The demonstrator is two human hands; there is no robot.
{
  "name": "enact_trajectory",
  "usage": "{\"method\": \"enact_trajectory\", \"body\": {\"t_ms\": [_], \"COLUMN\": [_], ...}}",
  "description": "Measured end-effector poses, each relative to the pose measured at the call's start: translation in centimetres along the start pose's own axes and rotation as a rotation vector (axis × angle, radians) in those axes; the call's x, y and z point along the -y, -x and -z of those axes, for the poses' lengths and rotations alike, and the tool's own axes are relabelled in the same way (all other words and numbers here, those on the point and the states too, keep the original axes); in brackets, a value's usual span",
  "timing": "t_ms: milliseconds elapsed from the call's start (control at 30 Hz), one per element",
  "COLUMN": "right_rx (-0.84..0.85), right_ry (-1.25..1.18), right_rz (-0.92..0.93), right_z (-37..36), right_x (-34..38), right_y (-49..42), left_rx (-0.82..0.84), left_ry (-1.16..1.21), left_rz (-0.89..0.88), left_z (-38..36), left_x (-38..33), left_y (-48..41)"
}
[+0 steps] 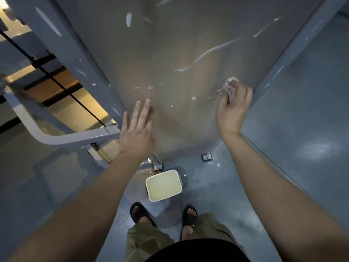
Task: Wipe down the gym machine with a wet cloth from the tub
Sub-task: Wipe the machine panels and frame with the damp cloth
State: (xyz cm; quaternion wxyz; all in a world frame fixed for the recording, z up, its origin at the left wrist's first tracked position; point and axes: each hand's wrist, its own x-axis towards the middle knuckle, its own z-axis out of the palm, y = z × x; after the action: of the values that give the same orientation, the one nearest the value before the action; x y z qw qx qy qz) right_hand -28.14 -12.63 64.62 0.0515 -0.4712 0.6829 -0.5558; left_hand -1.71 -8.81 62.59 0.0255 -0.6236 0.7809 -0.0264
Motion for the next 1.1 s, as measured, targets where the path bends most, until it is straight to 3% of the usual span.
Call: {"method": "enact_trajectory", "body": {"t_ms": [200,267,400,467,600,700,767,933,1100], "right_rx": [0.379,0.338,0.049,0.088,0.357,0.210,0.134,0.216,0.062], "right_ry": [0.011,0.017,-0.047,-0.068,0.049,0.056,-0.070,-0.264,-0.231], "right_rz": [0.145,0.094,-0.124,-0.151,0.000,-0.118,-0.206,-0.259,-0.453], "right_z": [-2.9,-2.2,-2.2,-3.2,-2.0,-0.3,-0.1,0.0,0.9], "right_x": [-0.9,-2.2,-2.8,-2.0,-3.2,-4.0,-2.9,-2.0,-3.4], "right_y": [3.5,2.6,1.9,2.6,2.6,0.4,-0.5,0.0,-2.2], "left_rx": [0.039,0.070,0.082,0.081,0.124,0.127,0.127,0.121,0.121], "left_ry": [0.019,0.018,0.026,0.031,0.017,0.016,0.024,0.052,0.040], "left_rz": [0.049,0.059,0.082,0.094,0.107,0.115,0.129,0.150,0.160], "left_z": [0.3,0.6,0.7,0.7,1.1,1.0,0.9,0.7,0.9], "left_x": [-0.9,-1.3,-1.8,-2.0,-2.4,-2.7,-3.0,-3.3,-3.6], "left_y": [-0.4,-0.4,-0.5,-0.5,-0.6,-0.5,-0.5,-0.5,-0.4]}}
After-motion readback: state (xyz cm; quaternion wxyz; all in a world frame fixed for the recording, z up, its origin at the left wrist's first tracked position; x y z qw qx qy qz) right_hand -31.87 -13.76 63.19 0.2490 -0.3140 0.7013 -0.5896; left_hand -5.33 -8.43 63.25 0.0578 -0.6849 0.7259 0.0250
